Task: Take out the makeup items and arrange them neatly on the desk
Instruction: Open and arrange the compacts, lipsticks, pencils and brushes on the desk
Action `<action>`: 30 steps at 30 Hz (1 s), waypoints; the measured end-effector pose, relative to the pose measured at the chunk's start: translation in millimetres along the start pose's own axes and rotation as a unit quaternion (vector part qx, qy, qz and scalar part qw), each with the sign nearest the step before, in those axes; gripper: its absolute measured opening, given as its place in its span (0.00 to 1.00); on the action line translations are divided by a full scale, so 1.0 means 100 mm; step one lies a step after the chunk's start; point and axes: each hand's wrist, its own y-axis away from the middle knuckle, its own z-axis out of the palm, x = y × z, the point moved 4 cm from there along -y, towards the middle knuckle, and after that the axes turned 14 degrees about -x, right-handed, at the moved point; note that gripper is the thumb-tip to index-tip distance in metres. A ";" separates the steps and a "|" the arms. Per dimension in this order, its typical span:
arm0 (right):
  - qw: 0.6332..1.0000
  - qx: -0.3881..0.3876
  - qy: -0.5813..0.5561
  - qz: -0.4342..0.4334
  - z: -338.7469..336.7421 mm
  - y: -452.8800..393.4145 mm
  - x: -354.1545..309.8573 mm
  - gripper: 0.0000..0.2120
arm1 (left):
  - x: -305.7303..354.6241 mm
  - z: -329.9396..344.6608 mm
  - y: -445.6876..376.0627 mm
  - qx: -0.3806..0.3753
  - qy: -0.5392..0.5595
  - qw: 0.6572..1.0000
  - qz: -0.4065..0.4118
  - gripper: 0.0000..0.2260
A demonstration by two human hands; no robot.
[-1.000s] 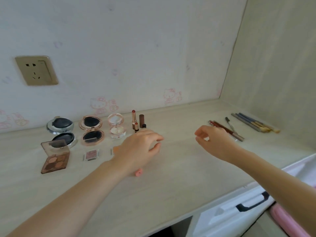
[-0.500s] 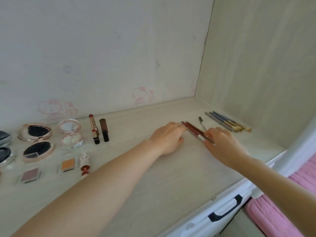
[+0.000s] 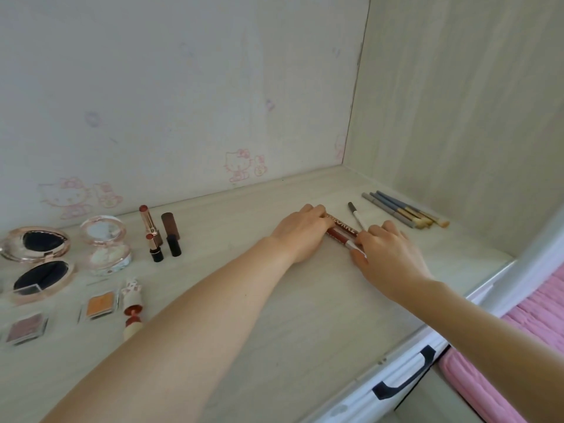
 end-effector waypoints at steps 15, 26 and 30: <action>0.969 0.087 -0.214 -0.085 -0.42 0.23 -0.44 0.08 | -0.18 -0.35 1.01 0.083 0.097 0.992 -0.007 0.04; 0.903 0.089 -0.394 -0.145 -0.79 0.34 -1.44 0.05 | -0.56 -0.62 2.30 0.219 0.203 0.953 -0.046 0.07; 0.851 0.039 -0.499 -0.157 -0.84 0.38 -1.81 0.07 | -0.67 -0.66 2.77 0.220 0.203 0.952 -0.063 0.06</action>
